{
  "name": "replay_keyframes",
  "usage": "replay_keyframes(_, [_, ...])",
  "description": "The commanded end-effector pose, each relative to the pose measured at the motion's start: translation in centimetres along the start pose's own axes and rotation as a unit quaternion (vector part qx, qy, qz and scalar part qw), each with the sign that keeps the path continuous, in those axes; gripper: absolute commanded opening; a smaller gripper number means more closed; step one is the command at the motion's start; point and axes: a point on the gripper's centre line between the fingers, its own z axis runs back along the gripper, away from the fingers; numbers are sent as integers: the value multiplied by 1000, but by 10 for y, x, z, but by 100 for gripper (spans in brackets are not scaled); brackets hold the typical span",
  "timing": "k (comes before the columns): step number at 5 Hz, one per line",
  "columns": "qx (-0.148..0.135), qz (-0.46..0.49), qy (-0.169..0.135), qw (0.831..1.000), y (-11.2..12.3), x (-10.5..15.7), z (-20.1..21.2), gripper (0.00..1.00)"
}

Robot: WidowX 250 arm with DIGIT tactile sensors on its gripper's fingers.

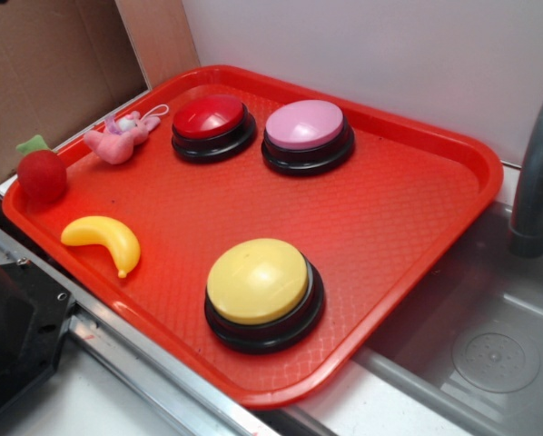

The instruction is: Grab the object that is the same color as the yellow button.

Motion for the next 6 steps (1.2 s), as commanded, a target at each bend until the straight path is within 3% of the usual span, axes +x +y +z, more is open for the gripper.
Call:
replay_keyframes(1, [0, 0, 0, 1000, 0, 0, 0, 100])
replay_keyframes(4, [4, 75, 26, 997, -2, 13, -21, 100])
replay_keyframes(5, [1, 199, 25, 980, 1, 17, -39, 100])
replay_keyframes(6, [-13, 319, -1, 948, 0, 15, -58, 100])
